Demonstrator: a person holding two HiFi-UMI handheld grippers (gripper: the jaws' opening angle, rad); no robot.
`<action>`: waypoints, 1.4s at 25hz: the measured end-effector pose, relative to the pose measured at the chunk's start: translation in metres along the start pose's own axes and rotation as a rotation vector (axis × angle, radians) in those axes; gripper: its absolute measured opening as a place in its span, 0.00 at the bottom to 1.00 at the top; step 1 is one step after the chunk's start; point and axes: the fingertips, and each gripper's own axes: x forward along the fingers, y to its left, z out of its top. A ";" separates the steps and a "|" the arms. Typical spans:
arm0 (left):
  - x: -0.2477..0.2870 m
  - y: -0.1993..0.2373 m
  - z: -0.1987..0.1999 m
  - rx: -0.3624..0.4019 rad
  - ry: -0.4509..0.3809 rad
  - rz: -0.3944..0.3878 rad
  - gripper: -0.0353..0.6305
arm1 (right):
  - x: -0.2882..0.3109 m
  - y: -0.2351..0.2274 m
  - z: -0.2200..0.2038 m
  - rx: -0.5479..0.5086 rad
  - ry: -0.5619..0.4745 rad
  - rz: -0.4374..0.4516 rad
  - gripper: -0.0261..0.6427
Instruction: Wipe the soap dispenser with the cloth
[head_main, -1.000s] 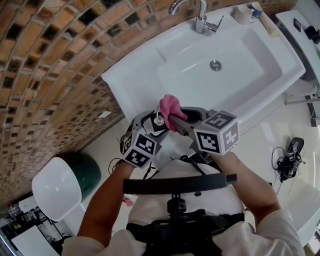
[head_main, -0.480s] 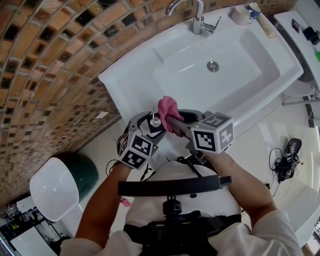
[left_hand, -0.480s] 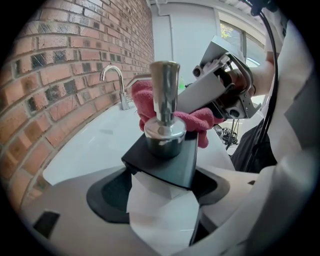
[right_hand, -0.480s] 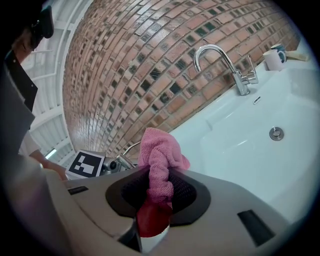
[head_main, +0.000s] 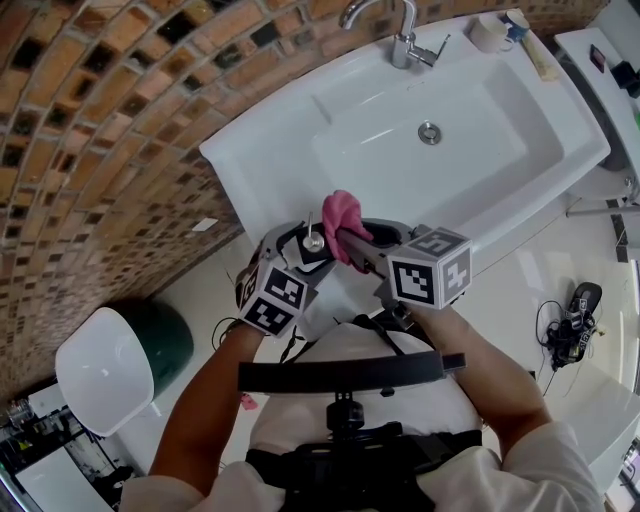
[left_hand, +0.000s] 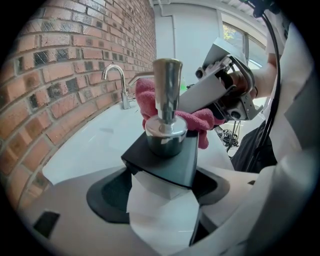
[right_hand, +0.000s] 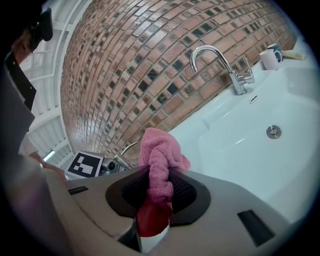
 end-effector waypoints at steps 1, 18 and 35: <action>0.000 0.000 0.000 -0.001 0.000 0.000 0.64 | 0.000 -0.001 0.000 0.008 0.001 0.001 0.21; 0.000 0.000 -0.002 -0.020 0.010 0.009 0.64 | 0.020 -0.038 -0.042 0.022 0.160 -0.072 0.21; -0.001 -0.001 -0.004 -0.065 0.020 0.040 0.64 | 0.048 -0.081 -0.082 -0.274 0.437 -0.274 0.21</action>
